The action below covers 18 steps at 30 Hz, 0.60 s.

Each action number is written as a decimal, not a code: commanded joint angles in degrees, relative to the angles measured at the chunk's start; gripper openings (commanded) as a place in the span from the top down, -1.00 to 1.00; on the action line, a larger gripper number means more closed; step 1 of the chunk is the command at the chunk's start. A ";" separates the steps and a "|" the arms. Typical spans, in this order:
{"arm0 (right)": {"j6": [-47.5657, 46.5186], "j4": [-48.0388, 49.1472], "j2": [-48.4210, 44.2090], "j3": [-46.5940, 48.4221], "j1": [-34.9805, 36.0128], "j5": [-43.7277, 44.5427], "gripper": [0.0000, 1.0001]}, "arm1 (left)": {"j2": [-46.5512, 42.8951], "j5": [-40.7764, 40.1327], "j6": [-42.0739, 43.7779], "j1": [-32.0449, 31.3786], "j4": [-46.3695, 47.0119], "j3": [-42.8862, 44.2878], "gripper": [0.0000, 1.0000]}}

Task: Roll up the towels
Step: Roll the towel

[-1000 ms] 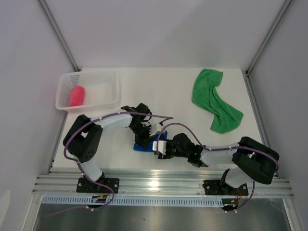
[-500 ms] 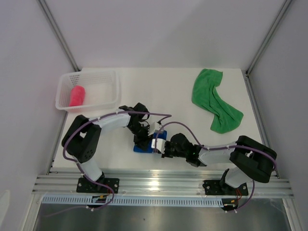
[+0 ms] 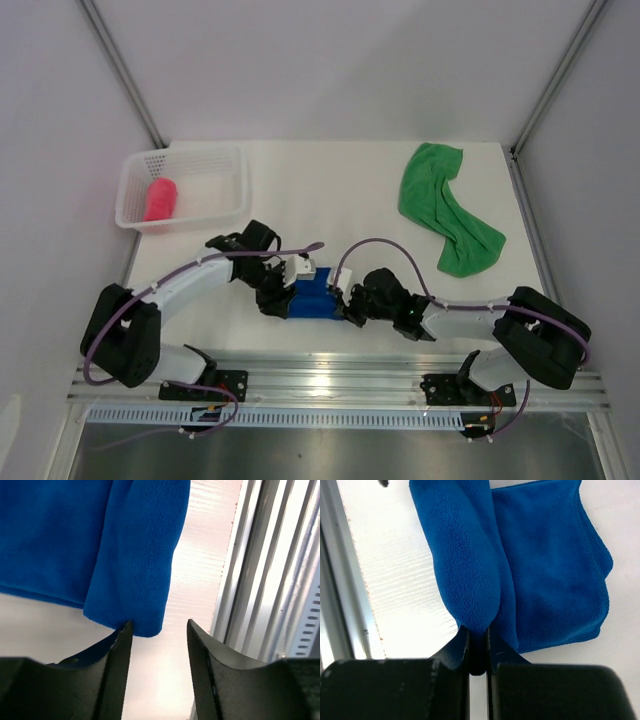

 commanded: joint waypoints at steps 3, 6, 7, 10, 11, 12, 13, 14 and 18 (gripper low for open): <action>10.03 -1.14 -1.49 -1.52 -4.06 -8.98 1.00 | -6.53 -1.95 -2.05 -0.64 8.94 -4.36 -0.08; 11.45 -0.53 -0.79 -1.52 -6.52 -13.47 1.00 | -5.12 -3.53 -1.44 -2.31 10.97 -3.75 -0.11; 12.15 -0.09 -0.35 -1.60 -7.14 -14.35 1.00 | -4.69 -3.53 -0.39 -2.75 11.24 -3.66 -0.11; 12.60 0.18 0.35 -1.69 -8.46 -16.11 1.00 | -2.93 -4.41 0.67 -3.37 12.73 -4.62 -0.13; 12.60 0.18 0.53 -1.60 -8.55 -16.55 1.00 | -2.49 -5.11 0.76 -3.55 14.04 -4.80 -0.15; 12.86 0.35 0.70 -1.60 -8.72 -16.82 1.00 | -1.35 -5.11 0.76 -3.63 14.31 -4.71 -0.15; 13.12 0.53 1.23 -1.60 -8.90 -17.17 1.00 | -0.73 -5.03 0.85 -3.72 14.40 -4.19 -0.15; 13.30 0.70 1.58 -1.52 -8.99 -17.43 1.00 | -0.20 -5.03 0.85 -3.81 14.23 -3.93 -0.16; 14.70 2.55 3.08 -1.34 -9.78 -19.10 1.00 | 2.08 -4.59 1.02 -4.16 14.14 -3.31 -0.15</action>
